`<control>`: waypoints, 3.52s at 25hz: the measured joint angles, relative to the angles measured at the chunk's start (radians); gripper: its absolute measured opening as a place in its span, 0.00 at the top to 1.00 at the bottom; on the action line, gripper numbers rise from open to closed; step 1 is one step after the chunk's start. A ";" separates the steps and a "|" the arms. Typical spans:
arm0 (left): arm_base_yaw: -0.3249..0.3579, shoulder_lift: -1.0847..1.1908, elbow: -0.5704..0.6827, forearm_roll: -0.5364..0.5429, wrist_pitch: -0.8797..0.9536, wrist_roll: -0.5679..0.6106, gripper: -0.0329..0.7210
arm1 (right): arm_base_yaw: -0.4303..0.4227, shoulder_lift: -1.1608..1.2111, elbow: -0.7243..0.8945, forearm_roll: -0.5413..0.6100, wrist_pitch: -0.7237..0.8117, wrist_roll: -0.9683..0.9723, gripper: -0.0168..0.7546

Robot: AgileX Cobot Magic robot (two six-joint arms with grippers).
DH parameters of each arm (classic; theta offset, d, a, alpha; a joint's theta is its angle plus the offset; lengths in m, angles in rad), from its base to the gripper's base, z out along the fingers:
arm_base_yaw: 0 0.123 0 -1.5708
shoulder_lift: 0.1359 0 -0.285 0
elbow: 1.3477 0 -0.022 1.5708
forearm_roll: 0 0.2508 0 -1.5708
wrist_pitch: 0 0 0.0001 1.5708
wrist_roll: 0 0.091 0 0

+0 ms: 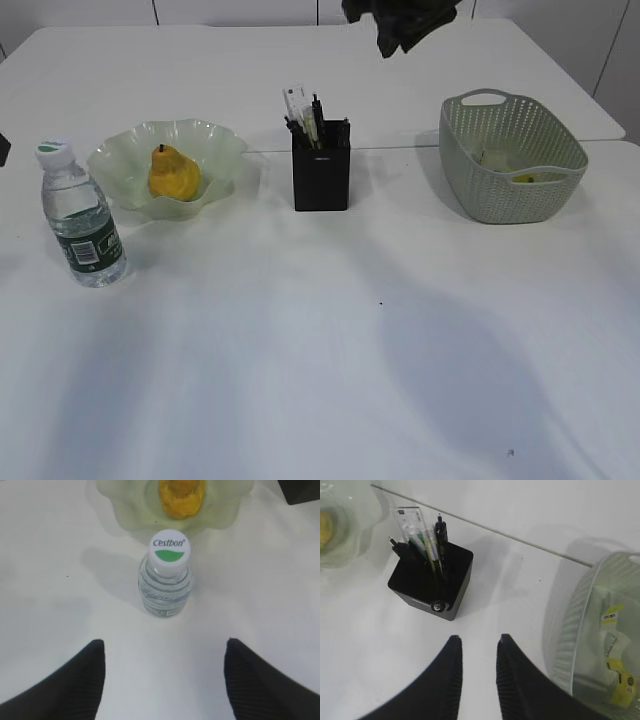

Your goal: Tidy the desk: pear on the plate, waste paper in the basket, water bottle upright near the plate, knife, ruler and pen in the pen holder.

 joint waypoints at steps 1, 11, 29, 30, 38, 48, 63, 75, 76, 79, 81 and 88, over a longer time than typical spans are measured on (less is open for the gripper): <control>0.000 0.000 0.000 0.002 0.002 0.000 0.26 | 0.000 -0.011 0.000 0.000 0.000 0.000 0.71; 0.000 0.000 0.000 0.066 0.029 0.000 0.26 | 0.000 -0.107 0.002 0.033 0.004 0.013 0.71; 0.000 -0.241 0.000 0.246 0.113 -0.182 0.26 | 0.000 -0.318 0.190 0.039 0.008 0.014 0.70; 0.000 -0.255 0.000 0.246 0.116 -0.182 0.26 | 0.000 -0.333 0.206 0.039 0.008 0.014 0.70; 0.000 -0.402 0.000 0.248 0.131 -0.182 0.26 | 0.000 -0.458 0.348 0.041 0.008 0.016 0.70; 0.000 -0.496 0.000 0.248 0.207 -0.183 0.26 | 0.000 -0.594 0.545 0.041 0.008 0.016 0.70; 0.000 -0.561 0.000 0.252 0.216 -0.191 0.26 | 0.000 -0.615 0.562 0.041 0.002 0.014 0.70; 0.000 -0.575 0.000 0.256 0.242 -0.192 0.26 | 0.000 -0.615 0.562 0.075 -0.003 -0.002 0.70; 0.000 -0.580 0.000 0.258 0.242 -0.192 0.26 | 0.000 -0.615 0.562 0.075 -0.003 -0.002 0.70; 0.000 -0.593 0.000 0.269 0.242 -0.192 0.26 | 0.000 -0.615 0.562 0.075 -0.005 -0.002 0.70; 0.000 -0.605 0.000 0.271 0.242 -0.192 0.26 | 0.000 -0.615 0.562 0.075 -0.005 -0.002 0.70; 0.000 -0.650 0.000 0.276 0.242 -0.200 0.26 | 0.000 -0.615 0.562 0.088 -0.005 -0.006 0.70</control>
